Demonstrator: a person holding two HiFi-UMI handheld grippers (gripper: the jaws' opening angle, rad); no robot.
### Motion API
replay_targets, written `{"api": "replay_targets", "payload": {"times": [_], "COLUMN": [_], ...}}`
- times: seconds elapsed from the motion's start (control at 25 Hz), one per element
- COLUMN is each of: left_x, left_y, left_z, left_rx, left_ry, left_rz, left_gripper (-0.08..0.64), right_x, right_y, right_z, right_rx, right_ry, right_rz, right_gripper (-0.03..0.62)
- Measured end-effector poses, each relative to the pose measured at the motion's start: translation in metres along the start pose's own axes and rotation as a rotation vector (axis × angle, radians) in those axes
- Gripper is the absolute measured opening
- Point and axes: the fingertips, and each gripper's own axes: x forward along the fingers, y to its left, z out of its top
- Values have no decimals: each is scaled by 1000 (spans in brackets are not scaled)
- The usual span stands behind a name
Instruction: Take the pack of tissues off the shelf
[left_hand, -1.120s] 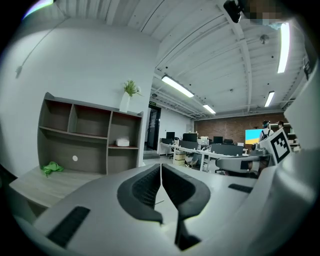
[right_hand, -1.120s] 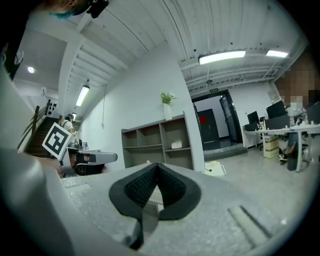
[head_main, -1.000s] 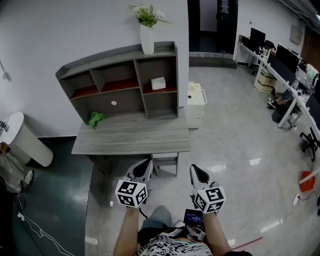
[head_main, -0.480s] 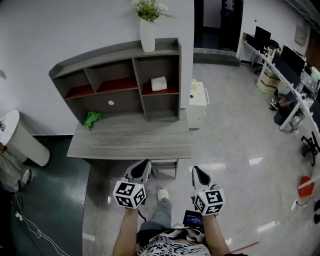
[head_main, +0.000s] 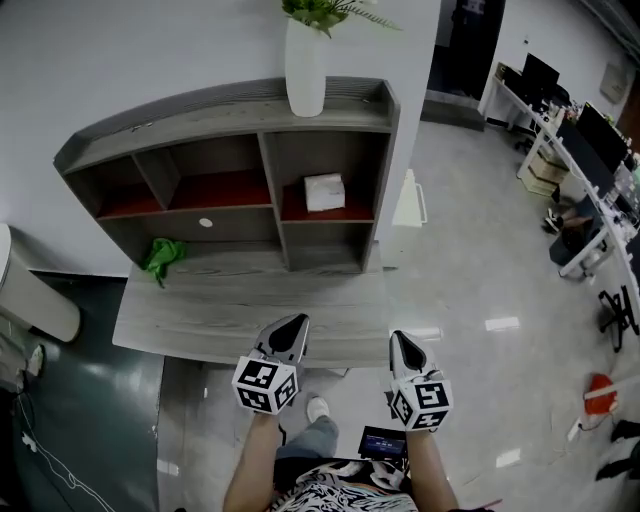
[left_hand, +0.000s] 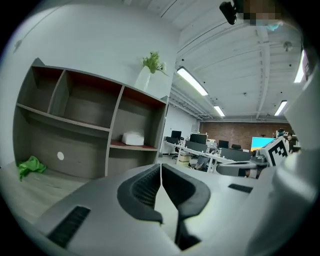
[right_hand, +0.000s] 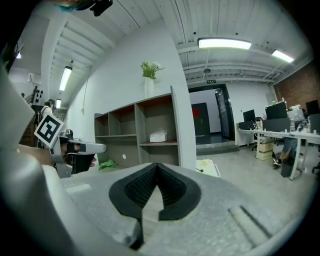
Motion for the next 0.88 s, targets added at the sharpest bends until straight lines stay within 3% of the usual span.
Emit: {"api": "replay_targets", "payload": {"times": [0.4,0.6,0.88], "left_x": [76,106,133], "left_y": [82,89,92], "left_z": [33,43,64], "left_rx": [-2,-13,66], "left_ry": [3,-5,-22], "left_rz": [11,-24,-19], "left_gripper": [14,14,14], "right_x": [103,112,133], "right_y": [-12,-25,-37], "right_z": [36,40,53], "right_rx": [-19,-23,-35], "right_ry": [-52,-44,-60], "right_rz": [-58,-91,-92], "right_gripper": [2,2,2]}}
